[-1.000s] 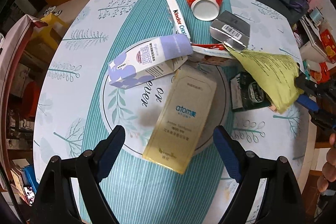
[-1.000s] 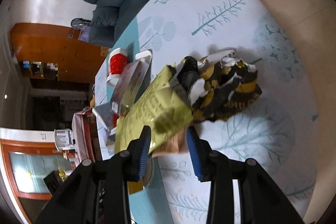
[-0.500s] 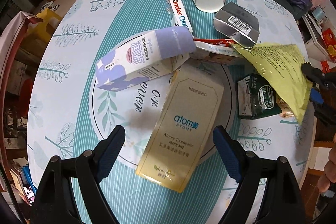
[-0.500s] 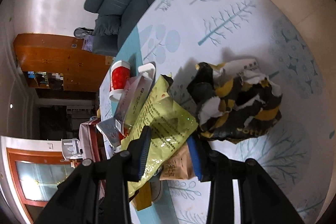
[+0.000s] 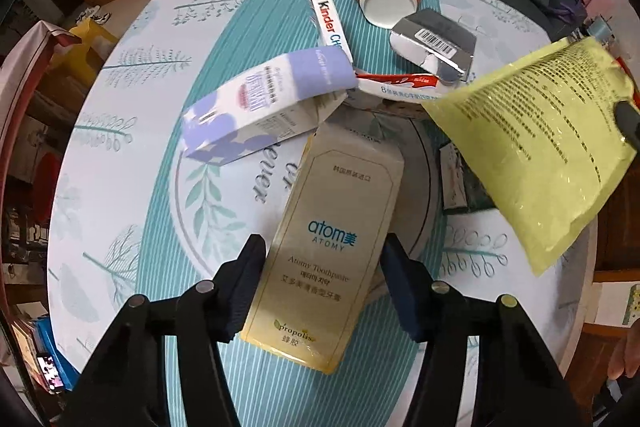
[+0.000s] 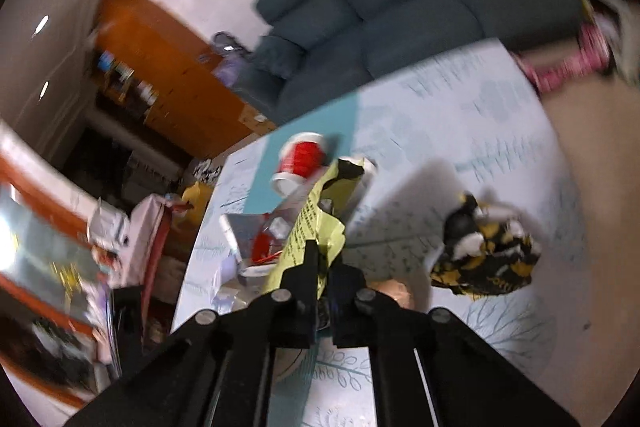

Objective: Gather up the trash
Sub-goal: 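Grasp the Atomy toothpaste box with the left tool while the right tool holds the yellow bag, then carry both items over the trash bin and open both tools to drop them, then raise both tools back toward the table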

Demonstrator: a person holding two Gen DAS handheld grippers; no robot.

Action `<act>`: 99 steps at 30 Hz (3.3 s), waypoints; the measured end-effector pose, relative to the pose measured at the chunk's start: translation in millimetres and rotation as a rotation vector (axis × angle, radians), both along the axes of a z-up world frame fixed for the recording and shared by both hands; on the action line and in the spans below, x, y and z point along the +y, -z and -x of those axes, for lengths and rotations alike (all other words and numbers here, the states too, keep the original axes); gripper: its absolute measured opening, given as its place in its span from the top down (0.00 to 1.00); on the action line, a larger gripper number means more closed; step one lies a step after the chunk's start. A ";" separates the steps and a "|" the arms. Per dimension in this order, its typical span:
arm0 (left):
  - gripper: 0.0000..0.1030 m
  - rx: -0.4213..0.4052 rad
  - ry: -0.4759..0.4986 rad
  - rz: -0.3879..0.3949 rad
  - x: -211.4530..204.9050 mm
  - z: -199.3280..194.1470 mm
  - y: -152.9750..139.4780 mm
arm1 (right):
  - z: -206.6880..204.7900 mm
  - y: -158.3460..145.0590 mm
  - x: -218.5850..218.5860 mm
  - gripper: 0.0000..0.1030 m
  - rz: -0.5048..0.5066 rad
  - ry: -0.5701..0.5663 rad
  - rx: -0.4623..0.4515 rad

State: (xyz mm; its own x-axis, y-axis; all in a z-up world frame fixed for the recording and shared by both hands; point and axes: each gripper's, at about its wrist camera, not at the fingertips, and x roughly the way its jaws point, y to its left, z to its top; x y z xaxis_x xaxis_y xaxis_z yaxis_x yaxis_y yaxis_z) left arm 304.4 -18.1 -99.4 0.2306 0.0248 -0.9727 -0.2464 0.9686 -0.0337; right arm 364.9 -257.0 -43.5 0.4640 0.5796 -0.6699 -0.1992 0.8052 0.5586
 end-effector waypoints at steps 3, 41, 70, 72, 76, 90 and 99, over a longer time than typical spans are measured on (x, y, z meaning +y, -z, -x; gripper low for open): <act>0.45 -0.027 -0.010 0.013 4.6 19.0 -12.7 | 23.1 -25.7 11.7 0.97 0.068 -0.073 -0.109; 0.45 -0.124 0.261 0.184 61.0 412.5 -34.6 | 483.4 -54.3 152.7 0.97 0.501 -0.199 -0.117; 0.43 0.016 0.034 0.262 33.1 366.7 298.3 | 455.5 273.8 134.3 0.96 0.574 -0.248 -0.033; 0.38 0.021 0.046 0.268 26.6 362.9 314.5 | 451.1 297.8 129.7 0.96 0.571 -0.245 -0.028; 0.08 0.031 0.077 0.241 14.0 356.0 340.2 | 443.7 337.7 121.7 0.96 0.549 -0.243 0.010; 0.01 0.032 0.031 0.230 23.6 355.6 334.9 | 429.6 365.7 110.1 0.66 0.494 -0.216 0.121; 0.01 0.004 0.010 0.228 29.1 380.8 257.5 | 445.4 299.9 97.1 0.66 0.464 -0.136 0.157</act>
State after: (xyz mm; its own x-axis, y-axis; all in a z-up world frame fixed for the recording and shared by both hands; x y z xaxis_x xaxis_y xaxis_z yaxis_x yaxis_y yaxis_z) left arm -76.4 11.0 -356.9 0.2257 -0.1983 -0.9538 -0.2371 0.9384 -0.2513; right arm -80.5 -159.9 -343.4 0.2779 0.2529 -0.9267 -0.2615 0.9482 0.1803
